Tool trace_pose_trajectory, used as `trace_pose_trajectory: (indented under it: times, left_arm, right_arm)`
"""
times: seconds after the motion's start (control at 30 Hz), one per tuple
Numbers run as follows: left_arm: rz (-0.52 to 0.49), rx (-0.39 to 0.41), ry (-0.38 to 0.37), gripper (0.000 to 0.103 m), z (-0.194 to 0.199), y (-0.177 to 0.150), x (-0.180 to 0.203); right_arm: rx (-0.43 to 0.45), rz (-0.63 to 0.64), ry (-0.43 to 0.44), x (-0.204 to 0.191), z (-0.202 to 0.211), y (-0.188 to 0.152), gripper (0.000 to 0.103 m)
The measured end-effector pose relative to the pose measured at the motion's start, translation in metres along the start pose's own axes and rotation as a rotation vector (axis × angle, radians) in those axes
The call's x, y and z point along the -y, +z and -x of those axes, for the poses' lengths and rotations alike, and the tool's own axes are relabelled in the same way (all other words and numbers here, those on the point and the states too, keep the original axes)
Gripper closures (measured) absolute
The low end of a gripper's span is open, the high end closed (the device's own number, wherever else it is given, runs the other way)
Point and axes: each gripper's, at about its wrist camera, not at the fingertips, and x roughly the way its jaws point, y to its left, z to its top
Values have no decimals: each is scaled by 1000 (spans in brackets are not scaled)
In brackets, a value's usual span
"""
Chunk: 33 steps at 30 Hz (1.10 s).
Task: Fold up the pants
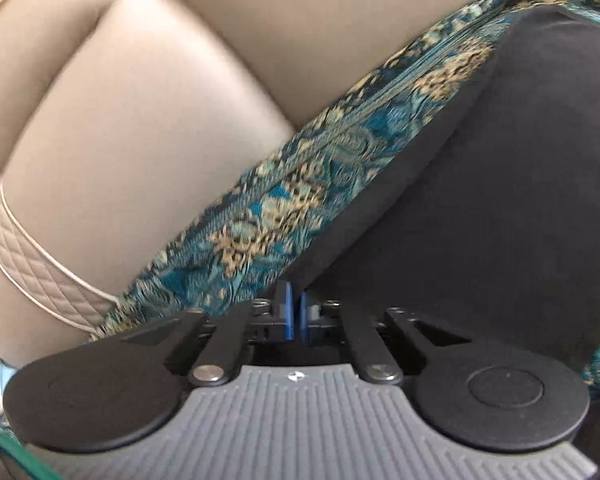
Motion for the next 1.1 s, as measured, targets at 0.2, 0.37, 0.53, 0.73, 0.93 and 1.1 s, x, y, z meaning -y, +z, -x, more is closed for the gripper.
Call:
trace_pose_trajectory:
  times: [0.2, 0.37, 0.53, 0.73, 0.93, 1.1]
  left_arm:
    - [-32, -6, -51, 102, 12, -2, -13]
    - [59, -75, -199, 65, 3, -8, -16]
    - [33, -45, -148, 16, -16, -6, 8]
    - [58, -140, -63, 12, -66, -8, 34]
    - [115, -231, 53, 12, -107, -25, 30]
    - [311, -223, 31, 4, -116, -22, 14]
  right_arm:
    - [11, 17, 78, 12, 25, -2, 99]
    - [8, -1, 36, 15, 29, -8, 100]
    - [53, 88, 31, 25, 46, -24, 100]
    - [85, 109, 77, 53, 71, -48, 99]
    - [126, 140, 111, 78, 91, -70, 99]
    - [119, 181, 111, 86, 94, -84, 99]
